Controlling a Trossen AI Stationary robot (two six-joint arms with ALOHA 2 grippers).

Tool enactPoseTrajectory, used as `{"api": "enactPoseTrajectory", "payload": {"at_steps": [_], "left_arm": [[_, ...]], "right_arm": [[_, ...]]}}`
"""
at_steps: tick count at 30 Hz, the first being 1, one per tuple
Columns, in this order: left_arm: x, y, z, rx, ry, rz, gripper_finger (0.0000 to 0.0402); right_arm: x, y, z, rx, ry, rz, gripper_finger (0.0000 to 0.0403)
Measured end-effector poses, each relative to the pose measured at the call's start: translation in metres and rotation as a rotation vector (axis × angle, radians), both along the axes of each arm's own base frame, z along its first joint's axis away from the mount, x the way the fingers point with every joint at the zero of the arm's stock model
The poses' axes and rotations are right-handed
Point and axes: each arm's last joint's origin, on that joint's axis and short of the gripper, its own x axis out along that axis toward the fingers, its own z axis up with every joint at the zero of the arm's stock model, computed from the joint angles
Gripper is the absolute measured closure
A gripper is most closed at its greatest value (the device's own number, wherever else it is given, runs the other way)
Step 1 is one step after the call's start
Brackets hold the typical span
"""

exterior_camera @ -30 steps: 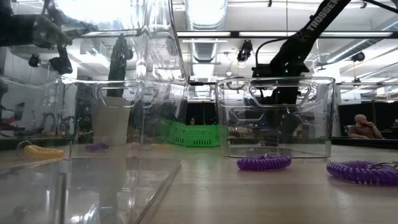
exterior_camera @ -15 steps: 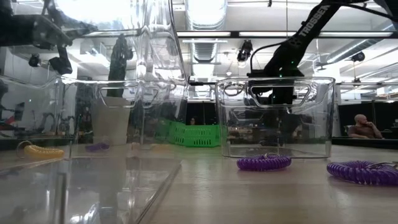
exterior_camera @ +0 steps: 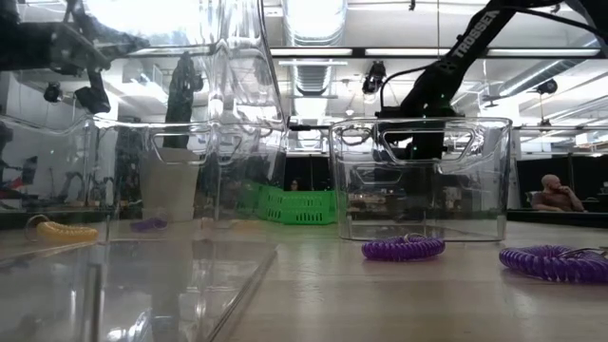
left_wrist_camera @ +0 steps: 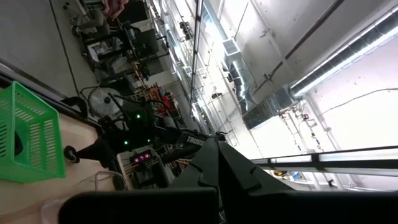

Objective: Sort spring keychains
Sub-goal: Put the top black spring keychain into the green bin

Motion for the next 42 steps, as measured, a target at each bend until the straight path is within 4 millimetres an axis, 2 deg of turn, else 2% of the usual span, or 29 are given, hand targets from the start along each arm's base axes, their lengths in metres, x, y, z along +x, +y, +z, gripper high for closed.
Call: {"api": "enactPoseTrajectory", "payload": {"at_steps": [7,13,17,21,28,31,42], "left_arm": [[0.0,0.0,0.0,0.006,0.004,0.002,0.0401],[0.0,0.0,0.0,0.006,0.004,0.002,0.0401],[0.0,0.0,0.0,0.007,0.005,0.002,0.0401],[0.0,0.0,0.0,0.007,0.005,0.002,0.0401],[0.0,0.0,-0.001,0.007,0.012,0.002,0.0401],[0.0,0.0,-0.001,0.007,0.013,0.002,0.0401],[0.0,0.0,-0.001,0.007,0.014,0.001,0.0401]], "right_arm": [[0.014,-0.01,0.041,-0.058,-0.048,0.038,0.0394],[0.032,-0.016,0.083,-0.146,-0.142,0.066,0.0394],[0.05,-0.012,0.108,-0.201,-0.219,0.1,0.0394],[0.064,-0.003,0.12,-0.227,-0.272,0.122,0.0394],[0.082,0.006,0.117,-0.23,-0.351,0.112,0.0394],[0.093,0.006,0.108,-0.21,-0.391,0.117,0.0394],[0.132,-0.004,0.069,-0.118,-0.35,0.145,0.0394]]}}
